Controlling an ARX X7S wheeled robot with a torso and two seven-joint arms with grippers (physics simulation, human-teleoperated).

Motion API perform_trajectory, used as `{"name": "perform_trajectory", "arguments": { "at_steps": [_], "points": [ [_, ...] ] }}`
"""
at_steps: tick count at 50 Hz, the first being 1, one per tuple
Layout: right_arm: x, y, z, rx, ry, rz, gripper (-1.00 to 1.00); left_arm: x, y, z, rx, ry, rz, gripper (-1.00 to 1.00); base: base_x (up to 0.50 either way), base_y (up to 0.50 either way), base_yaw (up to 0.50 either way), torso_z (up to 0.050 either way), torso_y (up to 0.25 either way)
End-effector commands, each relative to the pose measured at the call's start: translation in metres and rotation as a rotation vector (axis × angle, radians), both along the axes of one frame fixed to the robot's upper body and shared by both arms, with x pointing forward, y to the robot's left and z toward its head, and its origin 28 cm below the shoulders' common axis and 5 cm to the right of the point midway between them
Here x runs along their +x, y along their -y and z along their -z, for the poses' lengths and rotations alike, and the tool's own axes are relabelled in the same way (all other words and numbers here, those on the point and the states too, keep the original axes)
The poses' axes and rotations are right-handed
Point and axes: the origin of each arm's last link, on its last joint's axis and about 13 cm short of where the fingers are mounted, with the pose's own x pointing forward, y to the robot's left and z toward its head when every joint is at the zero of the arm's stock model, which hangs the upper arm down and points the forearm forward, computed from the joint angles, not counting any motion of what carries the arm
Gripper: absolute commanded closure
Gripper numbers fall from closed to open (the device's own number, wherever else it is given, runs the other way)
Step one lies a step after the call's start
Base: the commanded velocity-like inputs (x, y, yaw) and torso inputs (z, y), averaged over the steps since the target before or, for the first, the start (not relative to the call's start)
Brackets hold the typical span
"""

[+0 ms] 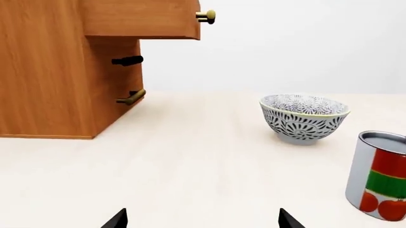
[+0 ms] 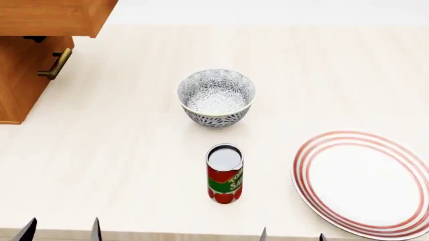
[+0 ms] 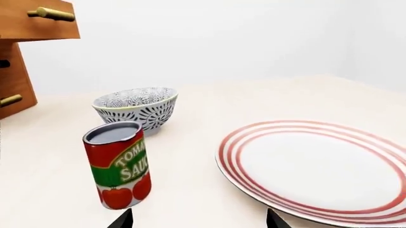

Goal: Put the bowl on top of the cabinet.

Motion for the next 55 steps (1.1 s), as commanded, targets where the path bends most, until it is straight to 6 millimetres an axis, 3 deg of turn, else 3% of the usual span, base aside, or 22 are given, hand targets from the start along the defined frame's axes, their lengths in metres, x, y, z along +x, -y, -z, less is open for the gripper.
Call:
{"name": "perform_trajectory", "arguments": {
  "at_steps": [1,10,26,36,43,55],
  "points": [
    [-0.002,0.002,-0.028,-0.018,0.079,0.006,-1.0,-0.003,0.0,-0.025,-0.029,0.068,0.01,-1.0,0.0,0.0,0.0,0.0,0.0],
    [-0.009,0.0,-0.066,-0.028,0.18,-0.009,-1.0,-0.014,0.0,-0.063,-0.044,0.163,0.023,-1.0,0.0,0.0,0.0,0.0,0.0],
    [-0.022,0.002,-0.106,-0.039,0.295,0.004,-1.0,-0.035,0.001,-0.12,-0.043,0.298,0.03,-1.0,0.0,0.0,0.0,0.0,0.0],
    [-0.029,0.005,-0.122,-0.05,0.335,0.024,-1.0,-0.044,0.0,-0.135,-0.033,0.347,0.031,-1.0,0.0,0.0,0.0,0.0,0.0],
    [-0.031,0.003,-0.13,-0.089,0.341,0.021,-1.0,-0.045,0.003,-0.135,-0.029,0.35,0.042,-1.0,0.0,0.0,0.0,0.0,0.0],
    [-0.034,0.005,-0.132,-0.099,0.349,0.037,-1.0,-0.049,0.004,-0.138,-0.037,0.355,0.057,-1.0,0.23,0.02,0.0,0.0,0.0]
  ]
}}
